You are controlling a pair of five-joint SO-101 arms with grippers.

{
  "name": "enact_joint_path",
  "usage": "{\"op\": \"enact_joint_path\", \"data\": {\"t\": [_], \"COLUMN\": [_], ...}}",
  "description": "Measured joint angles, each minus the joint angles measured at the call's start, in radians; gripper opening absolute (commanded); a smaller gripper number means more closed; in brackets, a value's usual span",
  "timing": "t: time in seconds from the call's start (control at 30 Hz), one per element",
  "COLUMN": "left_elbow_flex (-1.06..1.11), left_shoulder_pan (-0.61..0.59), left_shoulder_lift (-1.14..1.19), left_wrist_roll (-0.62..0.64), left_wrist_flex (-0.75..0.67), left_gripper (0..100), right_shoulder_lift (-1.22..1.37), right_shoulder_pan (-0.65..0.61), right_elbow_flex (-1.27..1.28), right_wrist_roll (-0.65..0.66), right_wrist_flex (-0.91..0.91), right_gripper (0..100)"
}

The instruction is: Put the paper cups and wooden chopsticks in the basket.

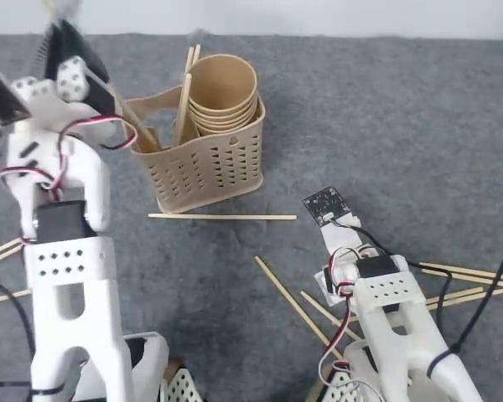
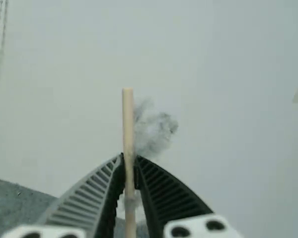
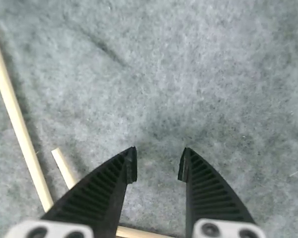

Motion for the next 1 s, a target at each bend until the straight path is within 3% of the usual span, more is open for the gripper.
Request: {"op": "enact_joint_path", "data": {"t": [0.17,0.43,0.73,1.0], "left_elbow_flex": [0.068,0.072,0.075,0.078], "left_shoulder_pan": [0.0,0.0,-0.003,-0.224], "left_shoulder_lift": [0.0,-0.031,-0.342,-0.514], "left_wrist_roll": [0.0,0.0,-0.006,-0.008], "left_wrist_flex": [-0.006,0.032,0.339,0.535], "left_gripper": [5,32,25,22], "right_shoulder_lift": [0.0,0.0,0.0,0.0], "right_shoulder_pan": [0.0,0.0,0.0,0.0], "right_elbow_flex": [0.0,0.0,0.0,0.0], "right_wrist_roll": [0.0,0.0,0.0,0.0], "right_wrist_flex": [0.0,0.0,0.0,0.0], "right_gripper": [15.4,15.4,15.4,15.4]}}
